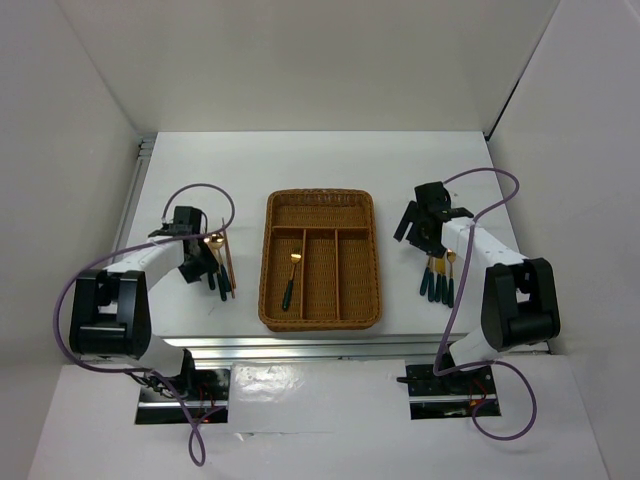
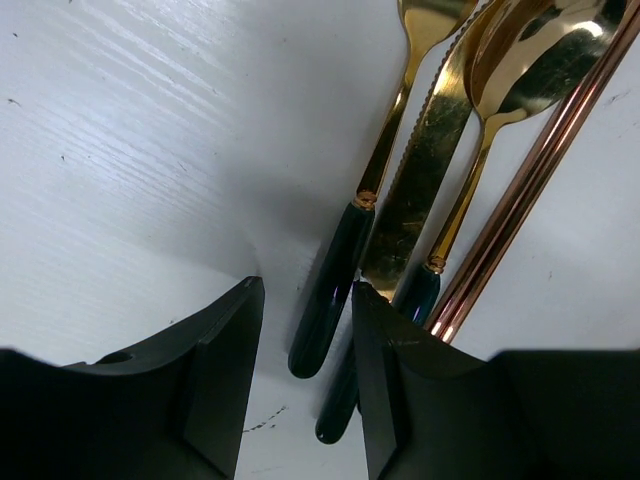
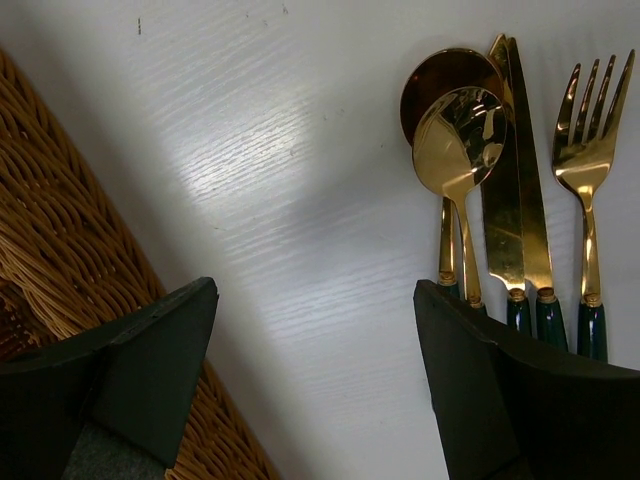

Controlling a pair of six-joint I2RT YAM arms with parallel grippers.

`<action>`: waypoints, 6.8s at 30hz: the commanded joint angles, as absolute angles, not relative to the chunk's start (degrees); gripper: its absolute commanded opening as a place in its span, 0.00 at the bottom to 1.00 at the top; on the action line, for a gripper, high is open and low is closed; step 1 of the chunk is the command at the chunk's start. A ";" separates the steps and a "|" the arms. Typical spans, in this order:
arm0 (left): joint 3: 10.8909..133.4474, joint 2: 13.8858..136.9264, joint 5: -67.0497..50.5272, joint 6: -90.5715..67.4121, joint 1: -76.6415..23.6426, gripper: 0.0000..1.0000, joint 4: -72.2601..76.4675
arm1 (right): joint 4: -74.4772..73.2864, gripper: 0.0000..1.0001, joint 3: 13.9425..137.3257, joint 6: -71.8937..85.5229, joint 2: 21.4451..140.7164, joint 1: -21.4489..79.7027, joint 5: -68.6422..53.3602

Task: Sort the eating utensils into containers

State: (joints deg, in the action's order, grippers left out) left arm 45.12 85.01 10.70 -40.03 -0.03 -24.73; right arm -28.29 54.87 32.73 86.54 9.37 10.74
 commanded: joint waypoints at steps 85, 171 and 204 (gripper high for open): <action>60.55 92.29 8.96 -43.77 -38.50 0.62 -30.84 | -37.09 0.74 48.43 39.81 78.31 4.83 20.04; 58.45 76.22 7.30 -37.09 -16.18 0.82 -32.08 | -37.54 0.00 75.40 41.04 85.07 25.90 4.06; 47.02 63.02 6.94 -39.81 -9.58 0.87 -32.26 | -25.84 0.19 87.98 44.91 112.06 51.24 2.72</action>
